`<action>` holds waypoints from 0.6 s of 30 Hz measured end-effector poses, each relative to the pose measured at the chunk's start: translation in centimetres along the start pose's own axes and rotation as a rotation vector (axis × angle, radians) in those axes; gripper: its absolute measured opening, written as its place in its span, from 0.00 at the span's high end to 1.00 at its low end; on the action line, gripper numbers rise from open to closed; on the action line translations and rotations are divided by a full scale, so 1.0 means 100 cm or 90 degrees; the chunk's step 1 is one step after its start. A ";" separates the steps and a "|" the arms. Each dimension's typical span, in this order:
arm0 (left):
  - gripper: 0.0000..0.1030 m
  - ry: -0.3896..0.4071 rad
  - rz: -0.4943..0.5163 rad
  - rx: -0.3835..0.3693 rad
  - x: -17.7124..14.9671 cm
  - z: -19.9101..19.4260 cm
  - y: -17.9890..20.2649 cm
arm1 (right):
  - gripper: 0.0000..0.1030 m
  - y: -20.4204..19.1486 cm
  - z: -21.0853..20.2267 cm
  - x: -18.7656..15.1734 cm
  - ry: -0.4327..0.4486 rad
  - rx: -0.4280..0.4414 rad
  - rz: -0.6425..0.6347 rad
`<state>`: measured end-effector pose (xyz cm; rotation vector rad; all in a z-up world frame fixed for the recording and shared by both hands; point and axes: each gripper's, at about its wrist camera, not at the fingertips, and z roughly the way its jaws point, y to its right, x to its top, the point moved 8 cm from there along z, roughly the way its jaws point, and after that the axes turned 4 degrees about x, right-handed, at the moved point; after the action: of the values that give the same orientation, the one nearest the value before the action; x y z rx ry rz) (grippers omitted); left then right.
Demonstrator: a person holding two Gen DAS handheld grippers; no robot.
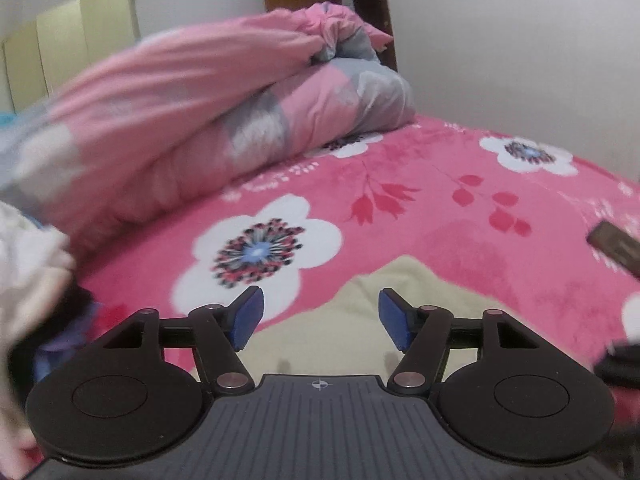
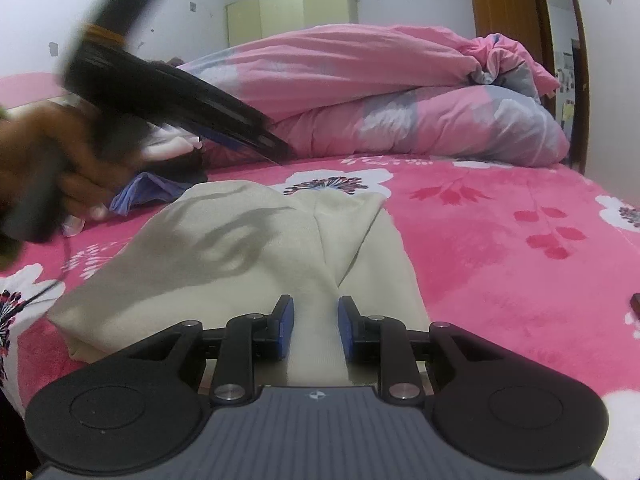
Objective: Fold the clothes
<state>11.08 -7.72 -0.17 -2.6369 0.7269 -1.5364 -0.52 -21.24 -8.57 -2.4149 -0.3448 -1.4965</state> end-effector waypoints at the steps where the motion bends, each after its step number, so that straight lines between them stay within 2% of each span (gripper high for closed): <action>1: 0.36 -0.001 0.015 0.000 -0.004 -0.011 0.000 | 0.75 0.000 0.000 0.000 -0.001 0.000 0.000; 6: 0.36 -0.037 0.056 0.004 -0.038 -0.046 0.004 | 0.75 0.000 0.000 0.001 -0.005 -0.002 -0.002; 14: 0.36 -0.095 0.033 -0.010 -0.099 -0.050 0.025 | 0.75 -0.002 0.001 0.002 -0.013 -0.009 -0.007; 18: 0.35 -0.093 0.002 0.003 -0.113 -0.044 0.026 | 0.75 -0.002 0.003 0.002 -0.020 -0.011 -0.009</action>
<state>1.79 -4.65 -7.80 -2.7074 0.7155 -1.3250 -0.29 -20.92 -8.46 -2.4563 -0.3575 -1.4757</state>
